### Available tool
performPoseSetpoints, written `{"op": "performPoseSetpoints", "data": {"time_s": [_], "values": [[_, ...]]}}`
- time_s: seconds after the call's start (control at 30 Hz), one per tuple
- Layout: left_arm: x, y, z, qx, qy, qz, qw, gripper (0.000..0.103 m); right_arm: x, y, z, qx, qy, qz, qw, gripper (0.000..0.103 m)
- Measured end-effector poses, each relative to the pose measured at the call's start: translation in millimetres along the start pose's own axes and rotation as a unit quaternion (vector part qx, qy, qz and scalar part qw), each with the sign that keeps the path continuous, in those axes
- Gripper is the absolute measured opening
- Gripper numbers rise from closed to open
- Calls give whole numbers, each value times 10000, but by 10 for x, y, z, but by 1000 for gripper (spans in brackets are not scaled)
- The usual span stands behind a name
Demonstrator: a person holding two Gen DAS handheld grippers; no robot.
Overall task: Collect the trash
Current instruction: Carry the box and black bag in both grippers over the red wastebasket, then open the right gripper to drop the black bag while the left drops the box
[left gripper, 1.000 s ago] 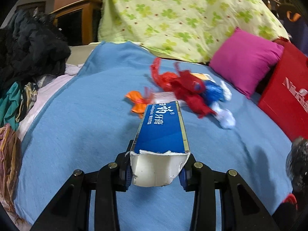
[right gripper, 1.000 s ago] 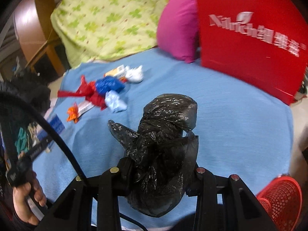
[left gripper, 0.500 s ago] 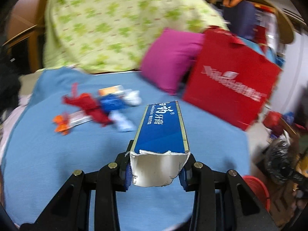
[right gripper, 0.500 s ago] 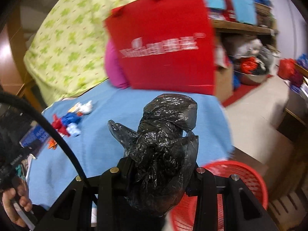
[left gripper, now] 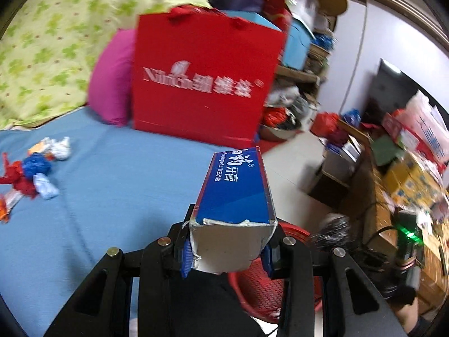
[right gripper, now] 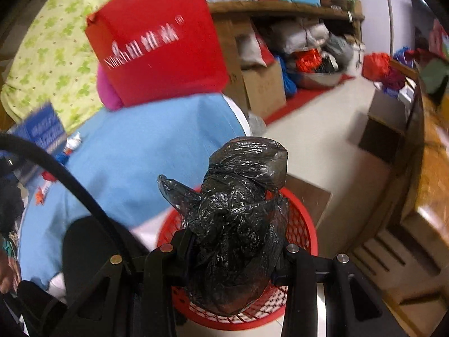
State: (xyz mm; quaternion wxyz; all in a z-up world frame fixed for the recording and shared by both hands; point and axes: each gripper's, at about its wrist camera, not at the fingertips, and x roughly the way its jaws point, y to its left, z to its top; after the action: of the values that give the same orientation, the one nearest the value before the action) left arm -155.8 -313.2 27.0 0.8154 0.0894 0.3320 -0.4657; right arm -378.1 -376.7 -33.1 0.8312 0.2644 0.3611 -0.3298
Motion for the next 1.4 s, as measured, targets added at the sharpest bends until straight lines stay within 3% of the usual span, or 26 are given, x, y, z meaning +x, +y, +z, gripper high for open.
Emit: {"op": "performPoseSetpoints", "data": {"time_s": [0.07, 0.1, 0.2, 0.37, 0.73, 0.8, 0.83, 0.87, 1.1, 1.4], "values": [[58, -93, -22, 51, 72, -53, 9999, 40, 89, -49, -47, 34, 147, -22, 9999, 44], [101, -117, -18, 70, 113, -65, 9999, 40, 138, -73, -59, 61, 217, -67, 9997, 54], [201, -161, -34, 89, 224, -92, 9997, 40, 206, -155, -75, 193, 292, -102, 9993, 65], [401, -241, -52, 134, 431, -214, 9988, 40, 112, -171, -51, 224, 128, -96, 9996, 66], [806, -607, -180, 362, 957, -755, 9919, 42, -404, -337, 3, 415, -853, -369, 9948, 67], [896, -652, -209, 433, 1126, -791, 9895, 60, -452, -361, 12, 474, -972, -420, 9932, 67], [936, -656, -219, 423, 1203, -776, 9888, 78, -476, -359, 18, 479, -1011, -440, 9927, 67], [950, -644, -226, 390, 1206, -745, 9891, 82, -484, -350, 26, 465, -1016, -450, 9927, 67], [750, -303, -153, 58, 908, -631, 9938, 82, -482, -145, 80, 278, -1017, -399, 9936, 67], [188, 797, -255, -716, 384, 265, 9963, 82, -407, 396, 160, -134, -994, -29, 9950, 66]]}}
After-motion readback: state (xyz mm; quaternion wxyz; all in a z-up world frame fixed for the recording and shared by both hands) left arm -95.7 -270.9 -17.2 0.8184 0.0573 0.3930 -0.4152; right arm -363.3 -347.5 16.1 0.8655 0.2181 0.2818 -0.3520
